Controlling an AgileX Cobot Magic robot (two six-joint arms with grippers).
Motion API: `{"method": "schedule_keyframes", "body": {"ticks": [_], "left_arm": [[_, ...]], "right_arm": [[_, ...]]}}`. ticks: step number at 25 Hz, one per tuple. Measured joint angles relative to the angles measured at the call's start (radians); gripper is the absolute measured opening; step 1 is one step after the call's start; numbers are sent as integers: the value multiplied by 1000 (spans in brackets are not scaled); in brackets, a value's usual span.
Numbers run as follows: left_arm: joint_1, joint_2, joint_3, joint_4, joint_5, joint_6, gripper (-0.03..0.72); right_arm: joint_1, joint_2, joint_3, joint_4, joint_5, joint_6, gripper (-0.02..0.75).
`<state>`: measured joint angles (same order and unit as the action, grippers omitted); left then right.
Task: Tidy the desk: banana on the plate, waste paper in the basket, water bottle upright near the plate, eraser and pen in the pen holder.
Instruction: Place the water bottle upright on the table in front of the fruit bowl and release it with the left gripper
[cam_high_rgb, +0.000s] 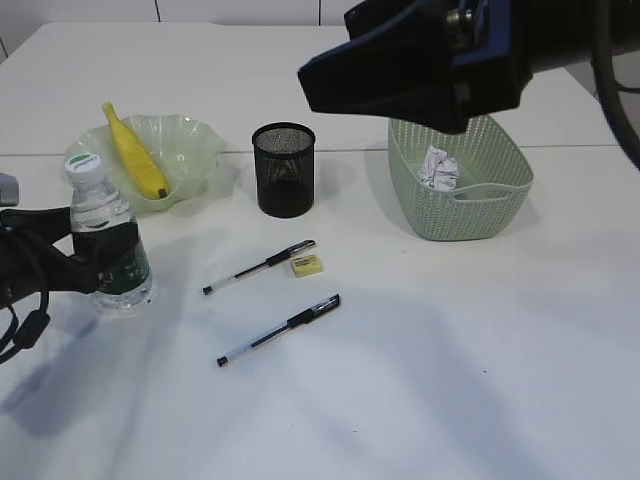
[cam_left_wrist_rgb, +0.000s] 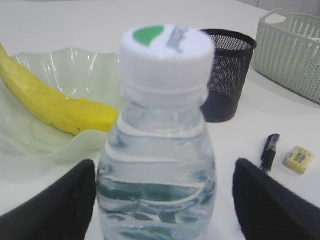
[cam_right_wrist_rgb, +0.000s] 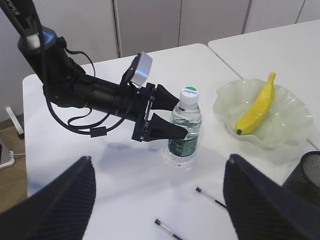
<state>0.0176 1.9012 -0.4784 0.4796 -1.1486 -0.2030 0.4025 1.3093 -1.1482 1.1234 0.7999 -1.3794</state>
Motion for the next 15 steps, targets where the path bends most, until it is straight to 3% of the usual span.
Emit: {"method": "schedule_keyframes", "body": {"ticks": [15], "left_arm": [[0, -350, 30, -7, 73, -25, 601]], "right_arm": [[0, 0, 0, 0, -80, -4, 588]]}}
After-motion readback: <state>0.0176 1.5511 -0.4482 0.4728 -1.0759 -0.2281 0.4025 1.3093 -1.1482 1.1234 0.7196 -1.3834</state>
